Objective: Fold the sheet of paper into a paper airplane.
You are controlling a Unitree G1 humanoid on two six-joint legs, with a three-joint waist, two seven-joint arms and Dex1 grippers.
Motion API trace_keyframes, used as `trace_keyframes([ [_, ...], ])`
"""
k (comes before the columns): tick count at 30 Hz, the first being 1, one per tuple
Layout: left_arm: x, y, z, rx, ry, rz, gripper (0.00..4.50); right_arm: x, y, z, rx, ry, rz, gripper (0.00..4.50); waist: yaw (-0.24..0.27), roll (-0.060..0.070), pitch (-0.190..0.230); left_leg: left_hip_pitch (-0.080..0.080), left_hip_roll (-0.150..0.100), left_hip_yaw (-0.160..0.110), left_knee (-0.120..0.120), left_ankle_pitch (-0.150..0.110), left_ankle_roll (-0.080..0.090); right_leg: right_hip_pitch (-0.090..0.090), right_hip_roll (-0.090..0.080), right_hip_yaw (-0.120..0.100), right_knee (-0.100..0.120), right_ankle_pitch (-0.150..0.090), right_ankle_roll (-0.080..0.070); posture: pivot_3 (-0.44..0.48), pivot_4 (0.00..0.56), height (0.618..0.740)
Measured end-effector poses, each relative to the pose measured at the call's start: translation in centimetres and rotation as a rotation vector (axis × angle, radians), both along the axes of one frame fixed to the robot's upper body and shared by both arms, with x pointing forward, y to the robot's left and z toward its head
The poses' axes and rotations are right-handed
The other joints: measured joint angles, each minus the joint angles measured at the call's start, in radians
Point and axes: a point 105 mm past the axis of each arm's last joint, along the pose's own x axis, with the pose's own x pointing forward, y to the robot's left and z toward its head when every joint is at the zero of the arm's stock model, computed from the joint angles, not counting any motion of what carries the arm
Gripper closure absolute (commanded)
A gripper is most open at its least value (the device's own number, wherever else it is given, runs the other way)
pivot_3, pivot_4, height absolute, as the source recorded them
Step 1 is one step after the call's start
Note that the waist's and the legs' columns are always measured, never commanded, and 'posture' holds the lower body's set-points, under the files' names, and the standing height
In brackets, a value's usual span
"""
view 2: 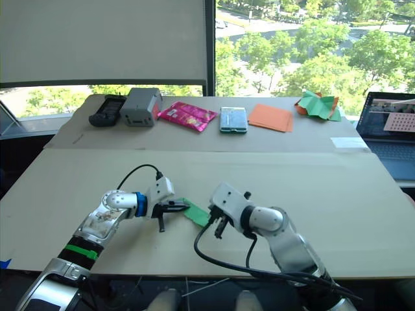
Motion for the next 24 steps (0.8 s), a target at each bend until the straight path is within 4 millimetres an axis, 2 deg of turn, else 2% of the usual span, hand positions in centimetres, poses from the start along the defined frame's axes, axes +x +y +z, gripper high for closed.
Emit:
trace_keyframes([
  [2, 0.0, -0.2, 0.0, -0.002, -0.003, -0.009, 4.5, -0.1, 0.7, 0.7, 0.047, -0.005, 0.016, 4.45, 0.001, 0.0, 0.0, 0.0, 0.0, 0.0, 0.0, 0.0, 0.0, 0.0, 0.0, 0.0, 0.0, 0.0, 0.0, 0.0, 0.15, 0.706],
  [5, 0.0, -0.3, 0.1, -0.001, -0.008, -0.014, 4.5, -0.2, 1.6, -0.1, 0.04, 0.016, 0.042, 4.45, 0.002, 0.0, 0.0, -0.001, 0.0, 0.0, 0.0, 0.0, 0.0, 0.0, 0.0, 0.0, 0.0, 0.0, 0.0, 0.0, 0.15, 0.706],
  [7, 0.0, -0.3, 0.1, 0.0, -0.009, -0.015, 4.5, 0.1, 1.8, -1.3, 0.017, 0.042, 0.032, 4.45, 0.001, 0.0, 0.0, -0.001, 0.0, 0.0, 0.0, 0.0, 0.0, 0.0, 0.0, 0.0, 0.0, 0.0, 0.0, 0.0, 0.15, 0.706],
  [12, 0.0, -0.2, 0.2, 0.011, -0.009, -0.026, 4.5, 0.6, 1.6, -5.8, -0.096, 0.157, -0.003, 4.45, 0.0, 0.0, 0.0, -0.002, 0.0, 0.0, 0.0, 0.0, 0.001, 0.0, 0.0, 0.0, 0.0, 0.0, 0.0, 0.0, 0.15, 0.706],
  [19, 0.2, -0.4, 0.4, 0.033, 0.006, -0.051, 4.5, 0.5, 1.7, -6.2, -0.121, 0.162, 0.001, 4.45, -0.003, 0.0, 0.0, -0.001, 0.0, 0.0, 0.0, 0.0, 0.0, 0.001, 0.0, 0.0, 0.0, 0.0, 0.0, 0.0, 0.15, 0.706],
  [24, -0.1, -1.5, 0.3, 0.049, 0.023, -0.133, 4.5, 0.5, 1.7, -6.3, -0.128, 0.168, -0.008, 4.45, -0.003, 0.0, -0.001, -0.001, 0.0, 0.0, 0.0, 0.0, 0.0, 0.001, 0.0, 0.0, 0.0, 0.0, 0.0, 0.0, 0.15, 0.706],
])
